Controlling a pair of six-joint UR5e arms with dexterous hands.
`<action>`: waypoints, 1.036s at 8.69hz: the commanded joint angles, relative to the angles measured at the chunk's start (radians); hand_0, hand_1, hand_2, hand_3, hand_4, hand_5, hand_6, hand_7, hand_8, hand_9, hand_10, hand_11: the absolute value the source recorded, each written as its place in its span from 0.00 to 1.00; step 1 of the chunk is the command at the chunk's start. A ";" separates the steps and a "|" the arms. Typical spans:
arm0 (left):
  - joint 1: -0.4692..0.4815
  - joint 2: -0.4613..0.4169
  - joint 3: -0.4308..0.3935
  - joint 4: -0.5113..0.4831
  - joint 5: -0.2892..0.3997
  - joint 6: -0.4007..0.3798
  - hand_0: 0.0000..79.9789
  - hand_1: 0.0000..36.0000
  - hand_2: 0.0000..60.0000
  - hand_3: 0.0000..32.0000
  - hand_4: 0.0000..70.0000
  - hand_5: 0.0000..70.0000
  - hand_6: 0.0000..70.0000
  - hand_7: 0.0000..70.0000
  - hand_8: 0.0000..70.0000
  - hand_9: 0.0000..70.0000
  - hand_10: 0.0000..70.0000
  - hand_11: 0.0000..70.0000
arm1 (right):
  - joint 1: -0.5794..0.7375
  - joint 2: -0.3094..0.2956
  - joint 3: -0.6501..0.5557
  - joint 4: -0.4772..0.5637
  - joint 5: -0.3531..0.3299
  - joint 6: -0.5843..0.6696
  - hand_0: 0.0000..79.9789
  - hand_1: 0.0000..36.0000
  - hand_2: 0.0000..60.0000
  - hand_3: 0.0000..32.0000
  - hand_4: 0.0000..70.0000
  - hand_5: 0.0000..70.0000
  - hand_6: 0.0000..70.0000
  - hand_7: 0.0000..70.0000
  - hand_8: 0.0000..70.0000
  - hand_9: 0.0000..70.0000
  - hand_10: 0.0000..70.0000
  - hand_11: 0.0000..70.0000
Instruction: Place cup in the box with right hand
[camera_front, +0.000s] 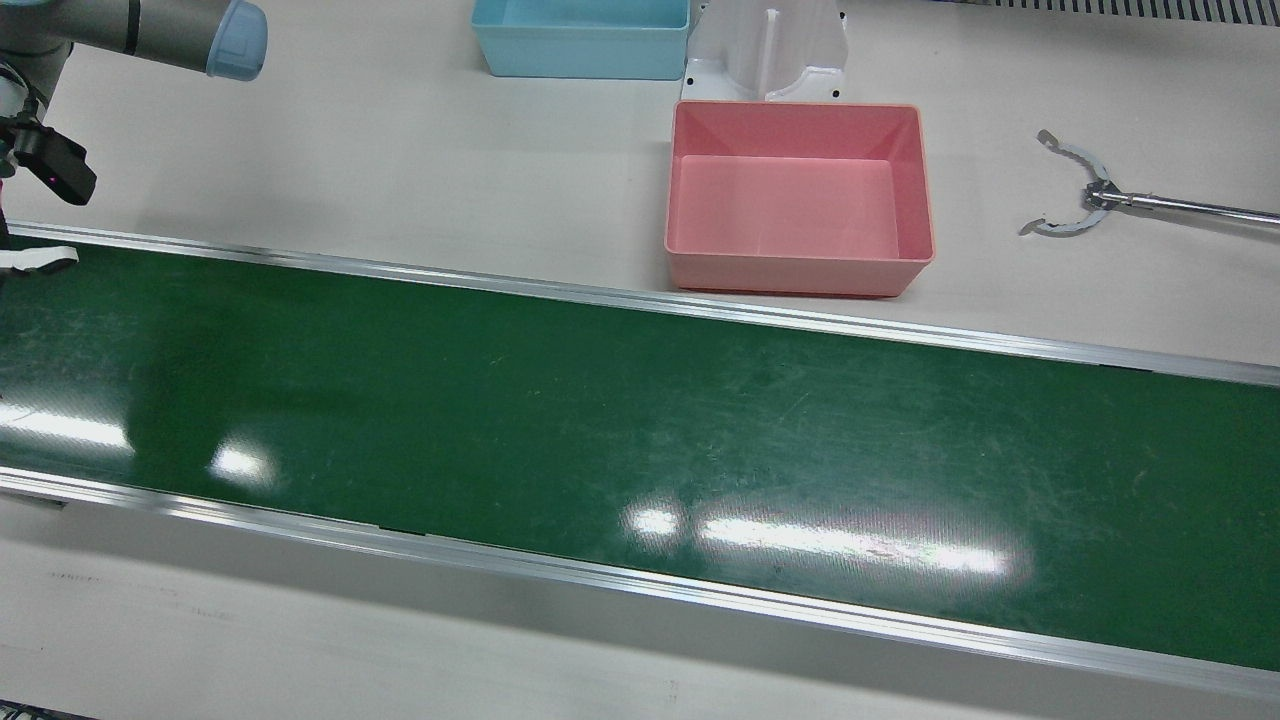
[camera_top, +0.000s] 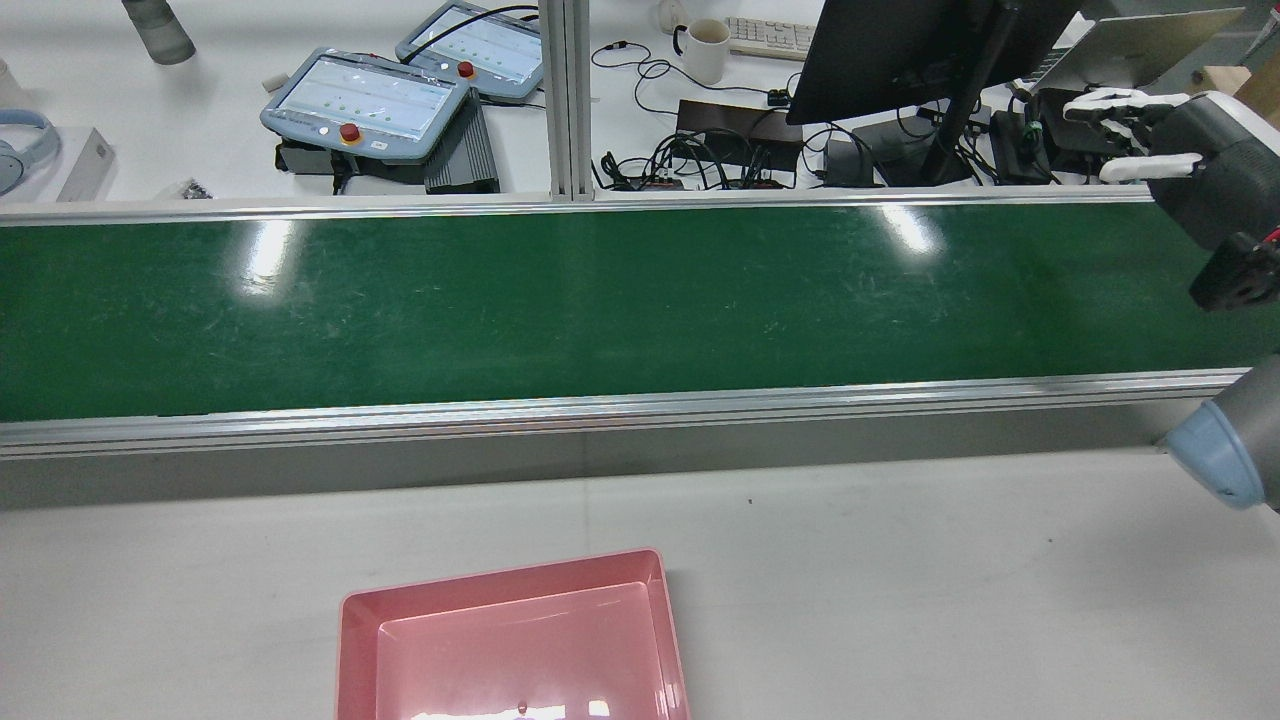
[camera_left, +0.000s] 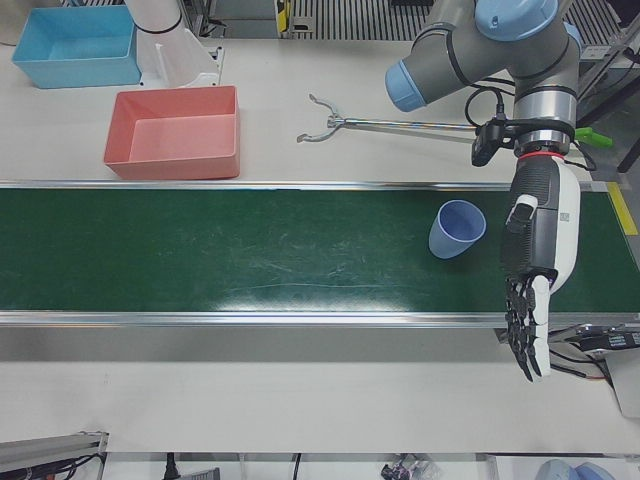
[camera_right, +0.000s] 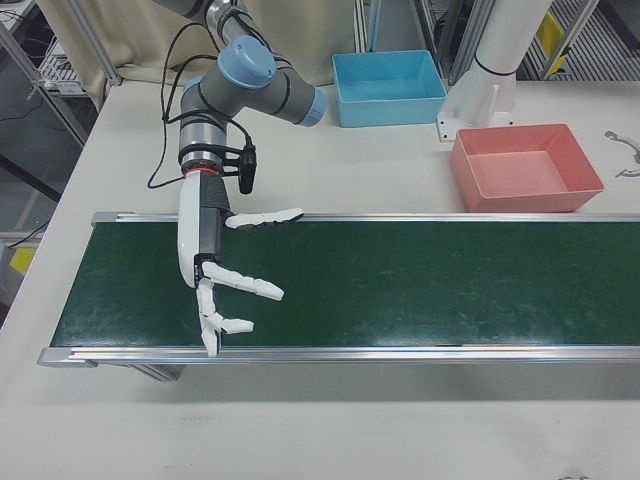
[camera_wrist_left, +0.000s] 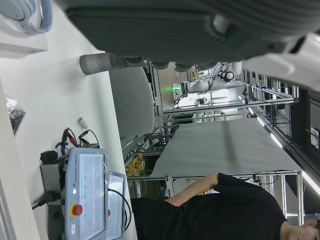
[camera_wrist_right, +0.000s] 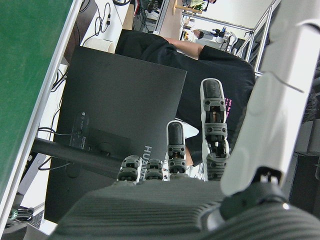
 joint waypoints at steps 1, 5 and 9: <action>0.000 0.000 0.000 0.000 0.000 0.001 0.00 0.00 0.00 0.00 0.00 0.00 0.00 0.00 0.00 0.00 0.00 0.00 | 0.000 0.000 0.001 0.000 -0.001 0.000 0.71 0.31 0.00 0.00 0.58 0.07 0.13 0.62 0.03 0.15 0.09 0.15; 0.000 0.000 0.000 0.000 0.000 0.001 0.00 0.00 0.00 0.00 0.00 0.00 0.00 0.00 0.00 0.00 0.00 0.00 | 0.000 0.000 0.006 0.000 -0.001 0.002 0.71 0.31 0.00 0.00 0.57 0.07 0.13 0.62 0.03 0.14 0.08 0.14; 0.000 0.000 0.000 0.000 0.000 0.001 0.00 0.00 0.00 0.00 0.00 0.00 0.00 0.00 0.00 0.00 0.00 0.00 | 0.000 0.000 0.007 0.000 -0.001 0.002 0.71 0.32 0.00 0.00 0.56 0.07 0.12 0.61 0.02 0.13 0.08 0.13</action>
